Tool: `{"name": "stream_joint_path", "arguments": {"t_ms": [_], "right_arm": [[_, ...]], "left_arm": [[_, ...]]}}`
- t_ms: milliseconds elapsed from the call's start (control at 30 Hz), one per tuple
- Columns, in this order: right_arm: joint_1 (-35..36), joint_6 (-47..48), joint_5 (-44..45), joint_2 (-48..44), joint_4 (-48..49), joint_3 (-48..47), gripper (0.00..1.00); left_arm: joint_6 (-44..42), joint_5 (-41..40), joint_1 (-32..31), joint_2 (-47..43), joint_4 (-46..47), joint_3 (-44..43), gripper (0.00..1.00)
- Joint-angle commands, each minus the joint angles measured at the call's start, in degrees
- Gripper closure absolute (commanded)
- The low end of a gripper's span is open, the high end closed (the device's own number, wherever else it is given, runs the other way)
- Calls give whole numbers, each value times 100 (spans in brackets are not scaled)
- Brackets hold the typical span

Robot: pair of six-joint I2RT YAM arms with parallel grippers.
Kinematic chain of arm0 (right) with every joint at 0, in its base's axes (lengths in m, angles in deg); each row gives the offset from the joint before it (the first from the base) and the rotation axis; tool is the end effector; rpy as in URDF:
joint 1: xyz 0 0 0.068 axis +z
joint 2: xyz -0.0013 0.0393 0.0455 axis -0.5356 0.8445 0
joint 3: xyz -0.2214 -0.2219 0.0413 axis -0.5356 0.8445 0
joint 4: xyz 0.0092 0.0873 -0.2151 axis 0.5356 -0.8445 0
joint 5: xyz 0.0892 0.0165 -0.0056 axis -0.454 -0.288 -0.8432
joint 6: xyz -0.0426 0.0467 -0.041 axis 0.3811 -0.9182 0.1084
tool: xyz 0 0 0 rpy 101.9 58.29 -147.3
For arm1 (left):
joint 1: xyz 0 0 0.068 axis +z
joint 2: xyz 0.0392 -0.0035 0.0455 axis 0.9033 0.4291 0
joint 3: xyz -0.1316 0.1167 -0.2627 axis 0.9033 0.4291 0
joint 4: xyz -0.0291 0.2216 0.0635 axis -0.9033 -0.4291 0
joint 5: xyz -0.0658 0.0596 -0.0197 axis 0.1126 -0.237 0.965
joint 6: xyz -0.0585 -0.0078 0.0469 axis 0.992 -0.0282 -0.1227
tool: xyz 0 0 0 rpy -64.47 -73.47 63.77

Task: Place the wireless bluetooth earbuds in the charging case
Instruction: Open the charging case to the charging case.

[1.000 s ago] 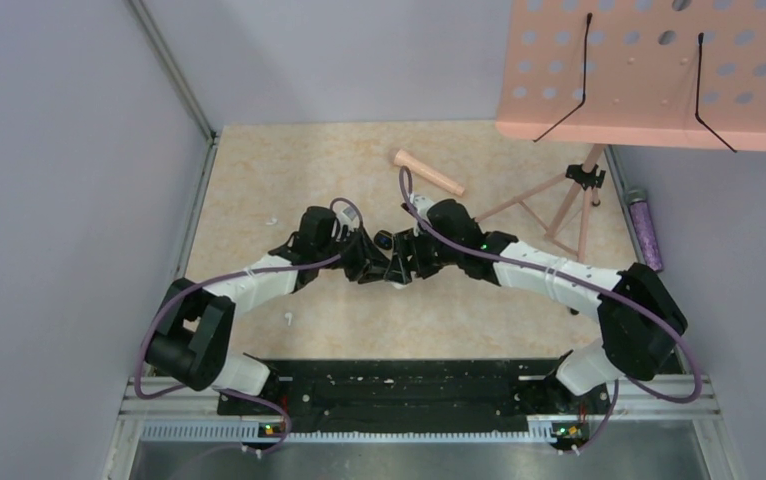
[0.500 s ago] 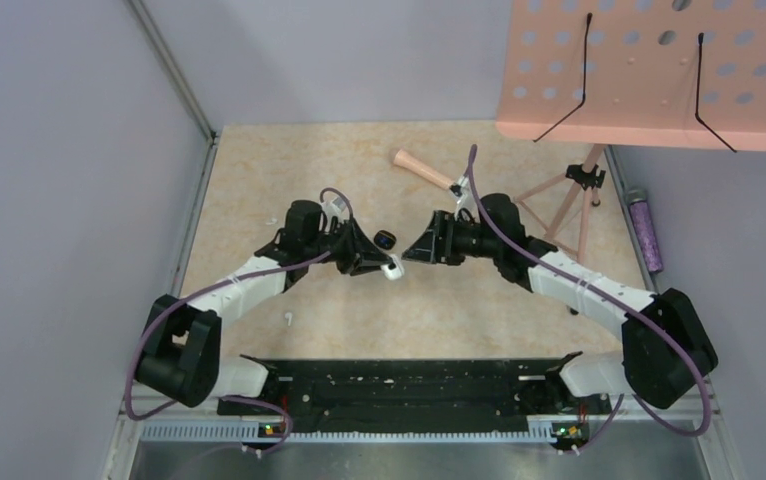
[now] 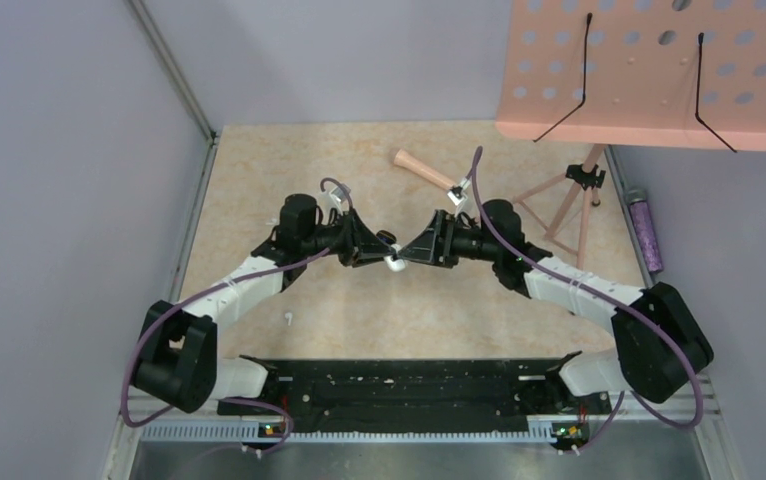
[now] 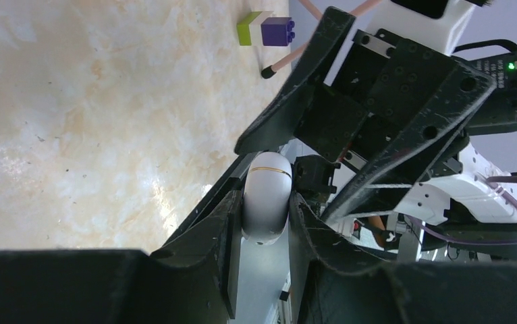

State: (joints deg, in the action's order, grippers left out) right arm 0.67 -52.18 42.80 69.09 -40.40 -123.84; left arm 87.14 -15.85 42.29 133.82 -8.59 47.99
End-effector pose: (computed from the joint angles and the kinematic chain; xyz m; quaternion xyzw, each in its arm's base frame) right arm 0.2111 0.1815 0.2952 -0.0543 0.7899 0.5584 0.2476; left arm 0.2226 -0.1409 0.2910 -0.0437 0.8047 -0.5709 0.1569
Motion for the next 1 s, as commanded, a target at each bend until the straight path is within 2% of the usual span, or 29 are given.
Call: {"name": "stream_joint_path", "arguments": {"t_ms": [0,133,400,800,967], "right_arm": [[-92,-215,35,176,605,130,34],[-138,-547,-251,325,1284,256,41],[-367,-2261,-1392,884,4522,942,59],[-368,-3682,-1835,1622,6907,876,57],[-369,-4315,-1840,2081,7909,821,63]], "left_arm": [[52,283,19,-279,465,-191,100],[59,443,21,-329,579,-193,100],[68,922,21,-291,991,-145,100],[-106,1567,14,-313,1171,-328,100],[-159,1633,16,-338,1096,-386,100]]}}
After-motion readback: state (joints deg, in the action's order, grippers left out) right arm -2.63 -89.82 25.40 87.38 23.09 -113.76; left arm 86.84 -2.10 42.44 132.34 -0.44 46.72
